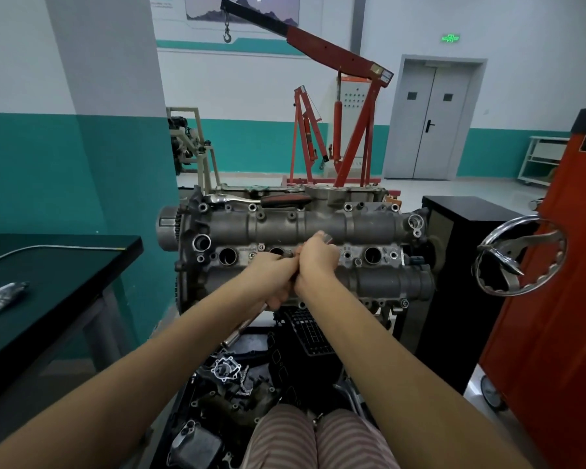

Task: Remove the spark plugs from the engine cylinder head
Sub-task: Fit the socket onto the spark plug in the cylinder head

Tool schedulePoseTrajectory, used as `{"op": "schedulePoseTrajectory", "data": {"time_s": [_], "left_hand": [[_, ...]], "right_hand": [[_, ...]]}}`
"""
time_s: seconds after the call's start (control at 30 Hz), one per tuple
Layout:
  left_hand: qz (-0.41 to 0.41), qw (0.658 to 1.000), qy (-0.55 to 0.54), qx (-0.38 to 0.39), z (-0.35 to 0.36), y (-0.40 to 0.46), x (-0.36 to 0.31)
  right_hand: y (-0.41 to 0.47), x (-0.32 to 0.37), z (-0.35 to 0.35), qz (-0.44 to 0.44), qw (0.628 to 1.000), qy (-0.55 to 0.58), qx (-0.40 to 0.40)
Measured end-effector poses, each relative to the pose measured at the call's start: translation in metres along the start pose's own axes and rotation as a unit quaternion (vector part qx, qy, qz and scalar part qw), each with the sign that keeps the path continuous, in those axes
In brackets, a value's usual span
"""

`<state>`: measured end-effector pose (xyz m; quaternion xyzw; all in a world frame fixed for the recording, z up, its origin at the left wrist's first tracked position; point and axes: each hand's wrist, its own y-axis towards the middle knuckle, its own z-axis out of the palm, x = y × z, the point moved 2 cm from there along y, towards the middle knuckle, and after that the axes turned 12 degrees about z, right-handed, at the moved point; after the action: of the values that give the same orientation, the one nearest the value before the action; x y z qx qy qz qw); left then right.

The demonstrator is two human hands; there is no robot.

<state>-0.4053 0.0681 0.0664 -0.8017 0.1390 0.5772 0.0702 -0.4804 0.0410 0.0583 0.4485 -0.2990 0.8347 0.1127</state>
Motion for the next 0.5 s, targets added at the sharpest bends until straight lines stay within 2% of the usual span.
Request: {"op": "schedulePoseTrajectory", "data": {"time_s": [0.5], "left_hand": [[0.062, 0.992, 0.100, -0.047, -0.0024, 0.0027, 0.0084]], "right_hand": [[0.0107, 0.0019, 0.0035, 0.016, 0.998, -0.052, -0.033]]}}
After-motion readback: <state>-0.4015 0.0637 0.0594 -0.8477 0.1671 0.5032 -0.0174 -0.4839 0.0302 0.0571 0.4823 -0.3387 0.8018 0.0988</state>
